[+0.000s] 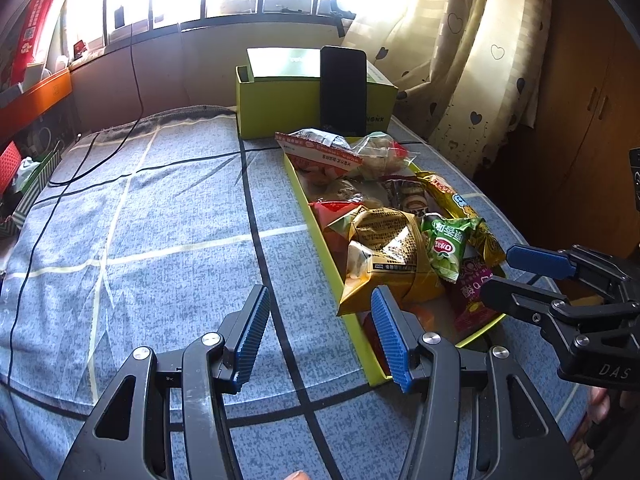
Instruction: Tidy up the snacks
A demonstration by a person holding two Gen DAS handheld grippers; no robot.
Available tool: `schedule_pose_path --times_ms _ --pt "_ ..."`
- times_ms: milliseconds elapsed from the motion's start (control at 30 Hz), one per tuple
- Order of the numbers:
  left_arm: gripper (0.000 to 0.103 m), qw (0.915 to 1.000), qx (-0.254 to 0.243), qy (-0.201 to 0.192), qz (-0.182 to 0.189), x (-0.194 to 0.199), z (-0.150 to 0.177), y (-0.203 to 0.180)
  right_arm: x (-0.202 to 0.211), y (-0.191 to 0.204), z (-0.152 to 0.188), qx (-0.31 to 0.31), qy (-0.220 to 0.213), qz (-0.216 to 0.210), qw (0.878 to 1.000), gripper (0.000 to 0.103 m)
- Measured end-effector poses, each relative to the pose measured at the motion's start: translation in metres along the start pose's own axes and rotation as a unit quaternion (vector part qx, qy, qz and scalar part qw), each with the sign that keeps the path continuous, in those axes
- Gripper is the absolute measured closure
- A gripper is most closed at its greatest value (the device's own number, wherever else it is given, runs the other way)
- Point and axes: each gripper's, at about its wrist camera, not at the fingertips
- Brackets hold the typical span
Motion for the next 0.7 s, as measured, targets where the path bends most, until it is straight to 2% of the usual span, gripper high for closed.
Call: schedule_pose_path --times_ms 700 --pt "0.049 0.9999 -0.007 0.014 -0.005 -0.0057 0.0036 -0.0039 -0.0079 -0.0024 0.002 -0.005 0.022 0.002 1.0 0.046"
Point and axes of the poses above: each gripper's, at about its wrist camera, not at the fingertips, and x roughly against the way its jaws point, y to its left, z to its underside, and after that the axes turned 8 degrees about x, right-handed
